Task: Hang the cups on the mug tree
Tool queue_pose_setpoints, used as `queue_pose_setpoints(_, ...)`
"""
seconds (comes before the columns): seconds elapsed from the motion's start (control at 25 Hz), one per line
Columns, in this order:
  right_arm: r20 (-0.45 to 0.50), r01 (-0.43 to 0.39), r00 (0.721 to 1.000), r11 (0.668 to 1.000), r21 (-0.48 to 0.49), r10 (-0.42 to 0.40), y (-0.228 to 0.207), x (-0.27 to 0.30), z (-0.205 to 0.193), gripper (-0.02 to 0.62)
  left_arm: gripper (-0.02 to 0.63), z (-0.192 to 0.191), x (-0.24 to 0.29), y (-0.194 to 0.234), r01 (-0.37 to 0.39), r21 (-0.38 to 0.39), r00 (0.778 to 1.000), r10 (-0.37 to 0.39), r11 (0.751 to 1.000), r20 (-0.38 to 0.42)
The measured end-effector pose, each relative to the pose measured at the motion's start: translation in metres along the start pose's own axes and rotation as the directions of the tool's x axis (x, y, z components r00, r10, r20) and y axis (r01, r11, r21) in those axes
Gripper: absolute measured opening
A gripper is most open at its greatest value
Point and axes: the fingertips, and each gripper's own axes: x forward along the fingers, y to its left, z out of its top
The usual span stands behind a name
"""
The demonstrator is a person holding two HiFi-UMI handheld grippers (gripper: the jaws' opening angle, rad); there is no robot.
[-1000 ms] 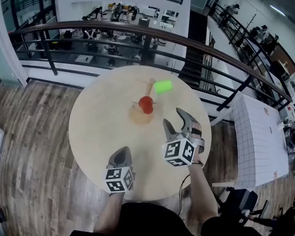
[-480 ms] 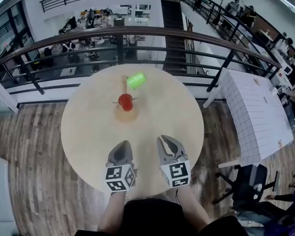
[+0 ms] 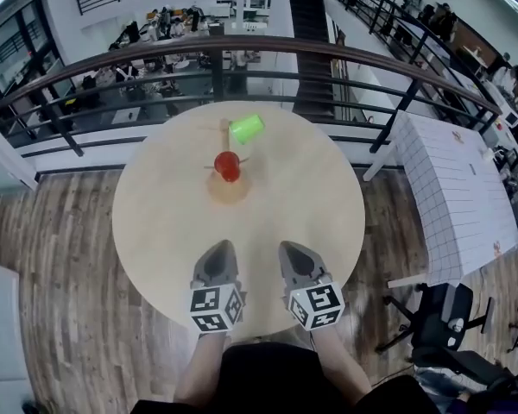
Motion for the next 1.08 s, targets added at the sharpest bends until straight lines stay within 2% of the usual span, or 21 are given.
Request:
queue_pose_setpoints(0.12, -0.018, -0.027, 0.999, 0.999, -0.039, 0.027, 0.011, 0.001, -0.006, 0.011, 0.012, -0.004, -0.004, 0.004, -0.012, 0.003, 1.000, 0.012, 1.000, -0.005)
queue_pose_setpoints(0.36, -0.024, -0.052, 0.998, 0.998, -0.023, 0.052, 0.023, -0.007, -0.016, 0.010, 0.012, -0.015, -0.021, 0.004, -0.025, 0.008, 1.000, 0.025, 1.000, -0.014)
queue_pose_setpoints(1.08, -0.009, -0.047, 0.999, 0.999, -0.026, 0.046, 0.018, 0.006, -0.009, 0.009, 0.012, -0.009, -0.012, 0.002, -0.025, 0.060, 0.999, 0.027, 0.998, -0.026)
